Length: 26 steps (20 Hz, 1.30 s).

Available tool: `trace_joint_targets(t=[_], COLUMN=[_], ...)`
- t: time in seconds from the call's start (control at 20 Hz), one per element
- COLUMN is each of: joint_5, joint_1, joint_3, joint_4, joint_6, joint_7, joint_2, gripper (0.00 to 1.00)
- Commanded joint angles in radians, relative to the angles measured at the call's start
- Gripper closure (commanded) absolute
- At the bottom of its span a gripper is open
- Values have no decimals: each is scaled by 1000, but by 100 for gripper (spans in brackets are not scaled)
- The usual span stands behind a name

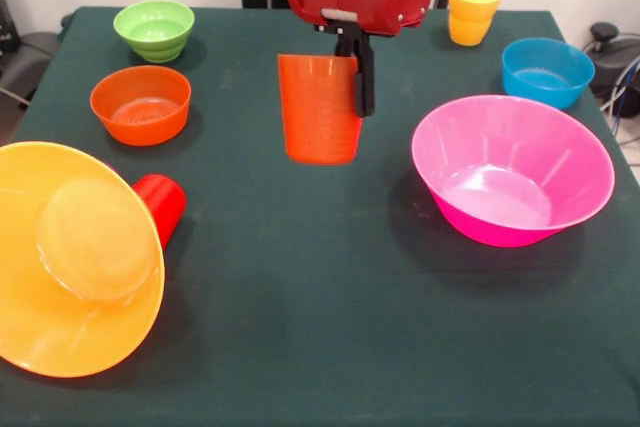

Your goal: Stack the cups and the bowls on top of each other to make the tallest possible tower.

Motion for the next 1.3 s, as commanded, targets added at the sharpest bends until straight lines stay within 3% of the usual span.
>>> trace_joint_targets(t=[0.05, 0.5, 0.9, 1.3], joint_5=[-129, -53, 9, 19], joint_1=[98, 249, 335, 355], joint_3=[-127, -163, -201, -210], joint_4=[-160, -300, -329, -323], joint_6=[315, 389, 271, 229], joint_7=[79, 271, 359, 372], joint_2=[41, 105, 191, 227], gripper=[100, 100, 100, 100])
